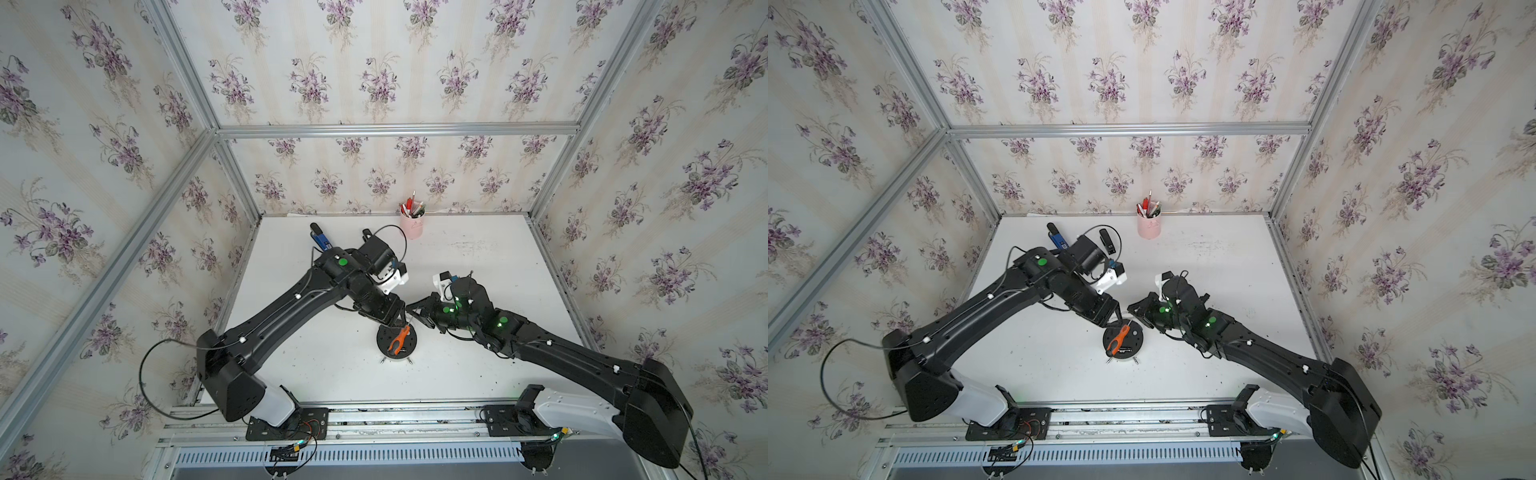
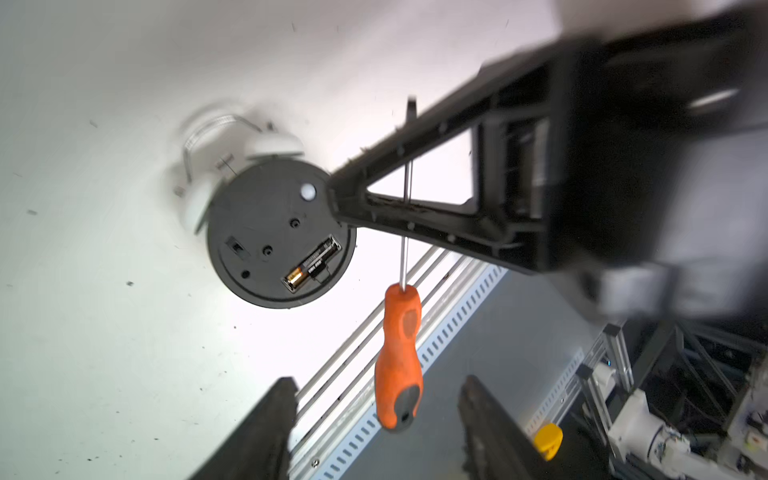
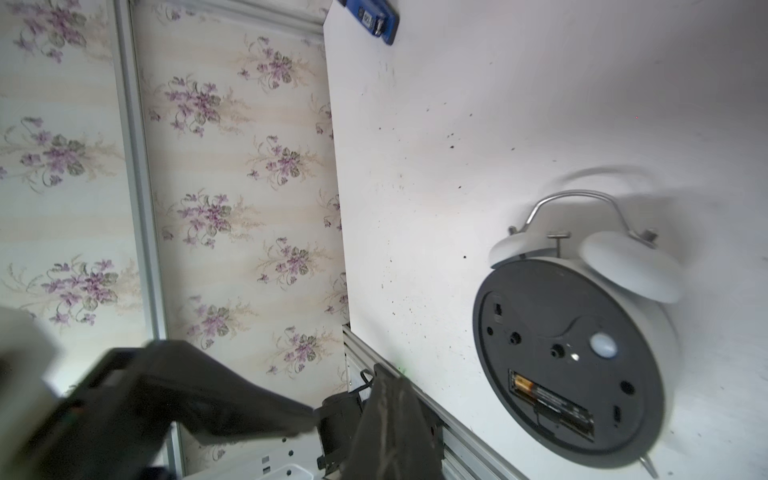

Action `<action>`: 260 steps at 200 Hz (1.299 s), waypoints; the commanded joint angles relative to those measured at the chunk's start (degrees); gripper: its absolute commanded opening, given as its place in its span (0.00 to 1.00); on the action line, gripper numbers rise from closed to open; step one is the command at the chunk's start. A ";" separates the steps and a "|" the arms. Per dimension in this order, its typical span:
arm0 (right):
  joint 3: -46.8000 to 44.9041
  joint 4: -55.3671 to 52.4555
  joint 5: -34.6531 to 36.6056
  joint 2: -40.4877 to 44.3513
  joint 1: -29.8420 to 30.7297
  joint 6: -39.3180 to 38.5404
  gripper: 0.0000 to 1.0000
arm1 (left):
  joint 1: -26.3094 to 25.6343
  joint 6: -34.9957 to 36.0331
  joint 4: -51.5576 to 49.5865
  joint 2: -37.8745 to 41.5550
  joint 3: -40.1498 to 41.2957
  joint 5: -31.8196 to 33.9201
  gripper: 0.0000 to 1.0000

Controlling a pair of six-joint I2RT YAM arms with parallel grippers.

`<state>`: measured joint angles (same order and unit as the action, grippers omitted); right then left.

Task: Remove the battery from the alarm
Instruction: Pick up the screwdriver from the center of the board.

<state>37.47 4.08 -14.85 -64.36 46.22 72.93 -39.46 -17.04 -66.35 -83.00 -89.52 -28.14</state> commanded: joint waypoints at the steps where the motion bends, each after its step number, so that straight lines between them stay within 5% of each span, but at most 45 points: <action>1: -5.36 8.70 11.19 4.69 -0.17 12.57 0.00 | 1.80 -3.83 2.93 6.15 -2.07 0.65 1.00; 22: -14.07 20.89 20.80 9.61 0.02 28.38 0.00 | 1.36 -6.08 13.87 13.82 4.37 1.83 1.00; 40: -14.05 22.51 26.14 10.74 -0.16 34.01 0.00 | 1.16 -6.98 22.60 18.64 13.09 3.75 1.00; 95: -13.27 37.80 24.93 3.23 1.05 41.88 0.00 | -1.08 -9.50 50.32 21.94 30.61 3.55 1.00; 203: -14.45 41.92 25.46 1.02 4.67 44.32 0.00 | -2.29 -9.68 60.10 18.56 34.68 2.26 1.00; 260: -15.23 40.54 27.51 2.31 4.74 44.93 0.00 | -2.84 -10.63 61.84 16.73 35.41 -1.77 0.80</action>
<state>22.52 43.59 11.55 -62.41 50.98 116.79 -42.04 -27.16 -7.18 -66.13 -54.63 -27.53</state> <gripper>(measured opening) 0.065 0.791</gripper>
